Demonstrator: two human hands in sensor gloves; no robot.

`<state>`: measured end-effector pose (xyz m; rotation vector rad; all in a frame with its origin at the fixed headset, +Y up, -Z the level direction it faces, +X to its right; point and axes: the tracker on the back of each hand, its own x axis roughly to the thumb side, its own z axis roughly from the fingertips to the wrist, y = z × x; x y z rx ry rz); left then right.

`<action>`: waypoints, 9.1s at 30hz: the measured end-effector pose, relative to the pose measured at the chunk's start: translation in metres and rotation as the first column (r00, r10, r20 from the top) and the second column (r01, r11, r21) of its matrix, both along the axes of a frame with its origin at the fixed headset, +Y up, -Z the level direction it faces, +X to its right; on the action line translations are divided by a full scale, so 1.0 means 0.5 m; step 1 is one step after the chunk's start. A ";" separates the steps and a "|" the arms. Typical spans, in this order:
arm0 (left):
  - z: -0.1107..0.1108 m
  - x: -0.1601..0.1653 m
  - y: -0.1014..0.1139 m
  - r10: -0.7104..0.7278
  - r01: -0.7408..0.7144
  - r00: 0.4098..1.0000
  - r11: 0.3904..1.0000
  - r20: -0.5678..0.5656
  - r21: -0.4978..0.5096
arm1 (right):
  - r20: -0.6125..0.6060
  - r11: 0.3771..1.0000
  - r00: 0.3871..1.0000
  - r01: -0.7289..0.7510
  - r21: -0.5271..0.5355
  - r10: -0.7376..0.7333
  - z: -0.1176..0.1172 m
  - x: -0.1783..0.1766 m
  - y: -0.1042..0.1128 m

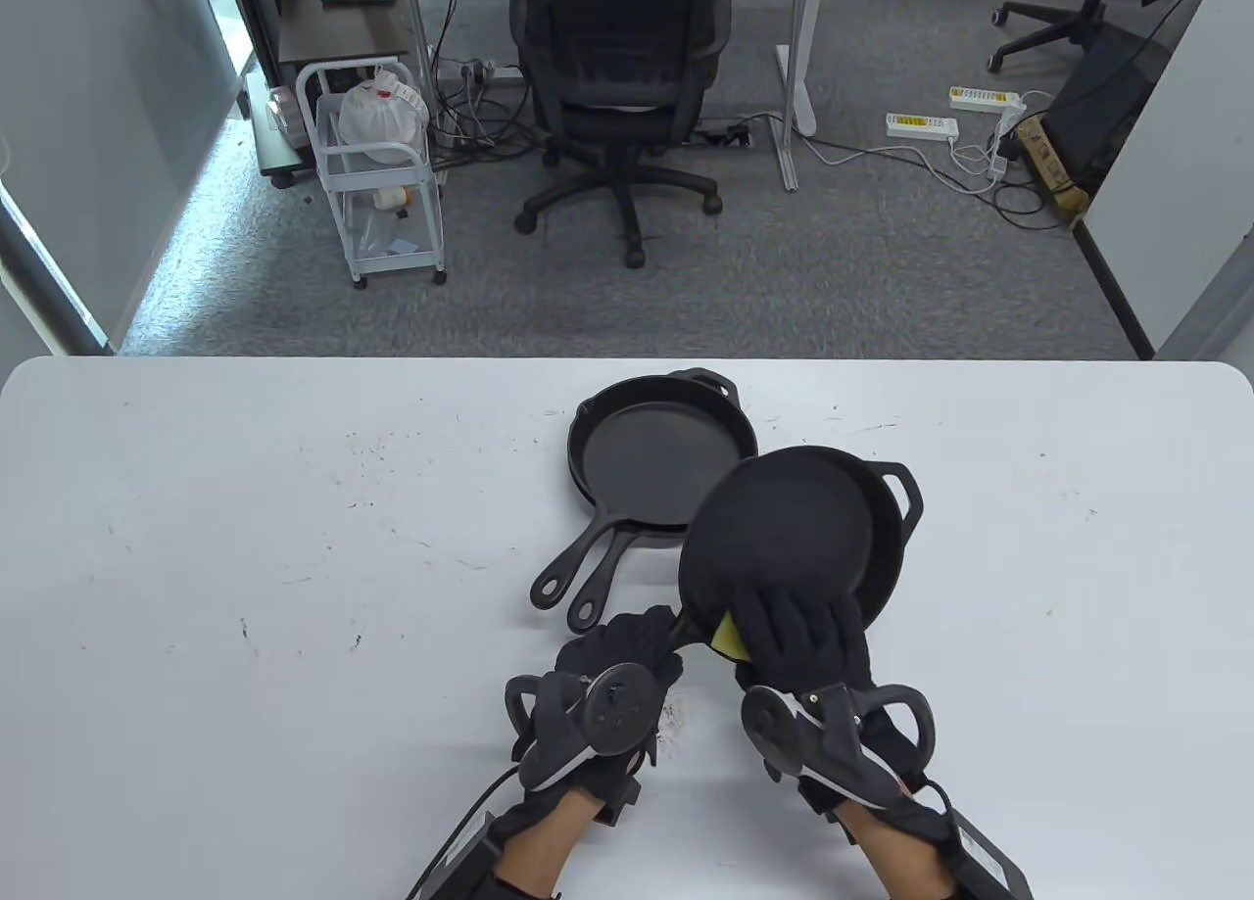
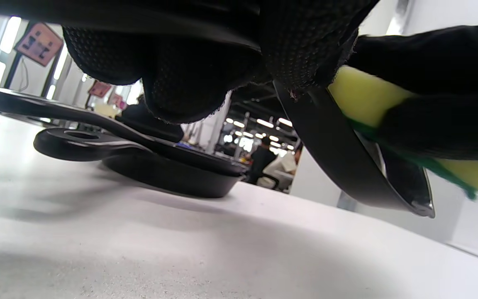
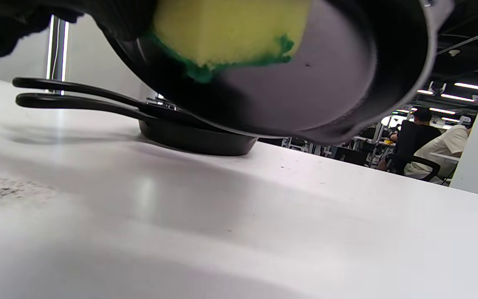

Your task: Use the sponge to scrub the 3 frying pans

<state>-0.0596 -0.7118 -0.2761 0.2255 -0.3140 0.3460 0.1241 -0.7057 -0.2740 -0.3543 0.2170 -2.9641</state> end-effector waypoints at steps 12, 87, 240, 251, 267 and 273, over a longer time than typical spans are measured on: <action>0.015 -0.003 0.010 0.015 -0.013 0.998 1.000 0.060 -0.029 | 0.213 0.971 0.975 -0.110 0.214 0.064 -0.069 0.025 0.097; 0.052 -0.014 0.046 0.001 0.001 0.999 0.999 -0.039 0.048 | 0.100 0.912 0.991 0.045 0.409 -0.094 -0.058 0.011 0.056; 0.011 -0.035 0.006 0.491 -0.405 0.833 0.855 0.254 -0.324 | 0.055 0.832 0.899 0.376 0.407 -0.434 0.034 0.169 0.048; -0.019 -0.059 0.050 0.226 -0.226 0.974 0.974 0.026 -0.009 | 0.022 0.922 0.940 0.328 0.204 -0.340 0.036 0.169 -0.007; -0.295 -0.181 0.071 0.073 -0.104 0.986 0.972 -0.152 -0.212 | 0.027 0.948 0.949 0.312 0.064 -0.314 0.014 0.167 -0.032; -0.351 -0.189 0.018 0.003 -0.039 0.992 0.958 -0.124 -0.286 | 0.040 0.944 0.945 0.321 0.071 -0.324 0.010 0.176 -0.029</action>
